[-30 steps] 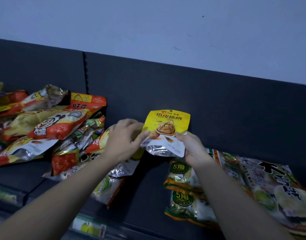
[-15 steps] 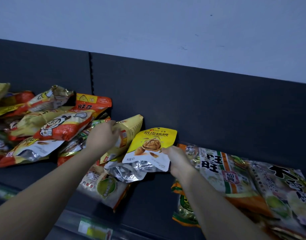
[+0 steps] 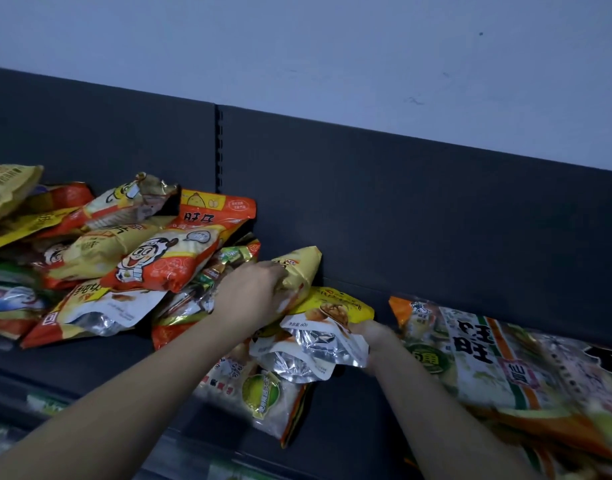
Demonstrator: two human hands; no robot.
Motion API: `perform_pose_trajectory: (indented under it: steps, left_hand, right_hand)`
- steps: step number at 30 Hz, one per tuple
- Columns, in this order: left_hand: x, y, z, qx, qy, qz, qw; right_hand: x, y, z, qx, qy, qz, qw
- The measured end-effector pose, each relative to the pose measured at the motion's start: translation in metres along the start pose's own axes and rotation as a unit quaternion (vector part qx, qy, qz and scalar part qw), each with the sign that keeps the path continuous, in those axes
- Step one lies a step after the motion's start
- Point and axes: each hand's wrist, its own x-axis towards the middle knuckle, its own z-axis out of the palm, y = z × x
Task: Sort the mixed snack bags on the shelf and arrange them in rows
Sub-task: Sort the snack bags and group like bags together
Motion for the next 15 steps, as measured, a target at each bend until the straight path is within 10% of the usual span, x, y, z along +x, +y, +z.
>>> perform_pose_trajectory:
  steps: [15]
  left_hand:
    - [0.013,0.001,-0.069,-0.324,0.183,-0.061,0.926]
  right_hand:
    - [-0.117,-0.063,-0.001,0.104,0.189,-0.334,0.917]
